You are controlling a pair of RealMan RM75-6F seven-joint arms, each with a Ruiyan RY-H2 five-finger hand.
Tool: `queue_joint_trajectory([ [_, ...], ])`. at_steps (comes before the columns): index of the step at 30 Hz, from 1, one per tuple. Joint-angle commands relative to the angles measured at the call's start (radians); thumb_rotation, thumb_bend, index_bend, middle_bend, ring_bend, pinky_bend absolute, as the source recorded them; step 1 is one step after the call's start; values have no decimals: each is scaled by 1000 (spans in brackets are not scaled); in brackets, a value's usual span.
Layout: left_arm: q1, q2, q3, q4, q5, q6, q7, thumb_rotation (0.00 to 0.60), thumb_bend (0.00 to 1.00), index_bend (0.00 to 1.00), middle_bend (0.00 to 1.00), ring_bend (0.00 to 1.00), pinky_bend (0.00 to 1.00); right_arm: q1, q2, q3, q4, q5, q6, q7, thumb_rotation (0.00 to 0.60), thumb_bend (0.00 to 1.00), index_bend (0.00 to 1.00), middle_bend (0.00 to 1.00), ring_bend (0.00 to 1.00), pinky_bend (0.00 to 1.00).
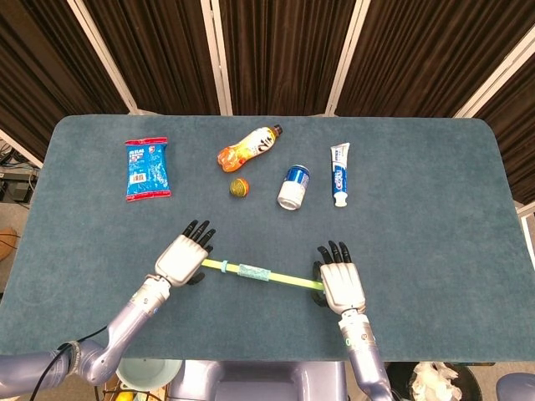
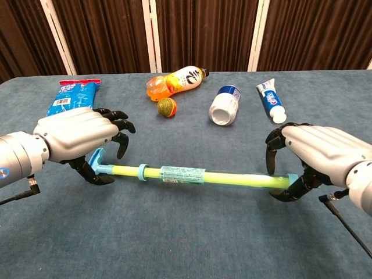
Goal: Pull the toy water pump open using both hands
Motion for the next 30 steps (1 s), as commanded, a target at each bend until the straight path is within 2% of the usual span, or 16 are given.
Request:
queue_joint_trajectory([
  [1,-3,-4,0,6,-11,5,3,600,242,428,117,0,110,1,3,-1,-6,1,4,-2,600,608,786,185,1,0],
  [23,-36,-58,13,98,-59,1,16,600,255,446,123,0,110,6,26,-9,-24,17,19,-7,600,611,787,185,1,0],
  [30,-40,-60,29,125,-43,1,5,600,311,505,135,0,110,12,34,0,-39,21,24,-10,600,610,788,185,2,0],
])
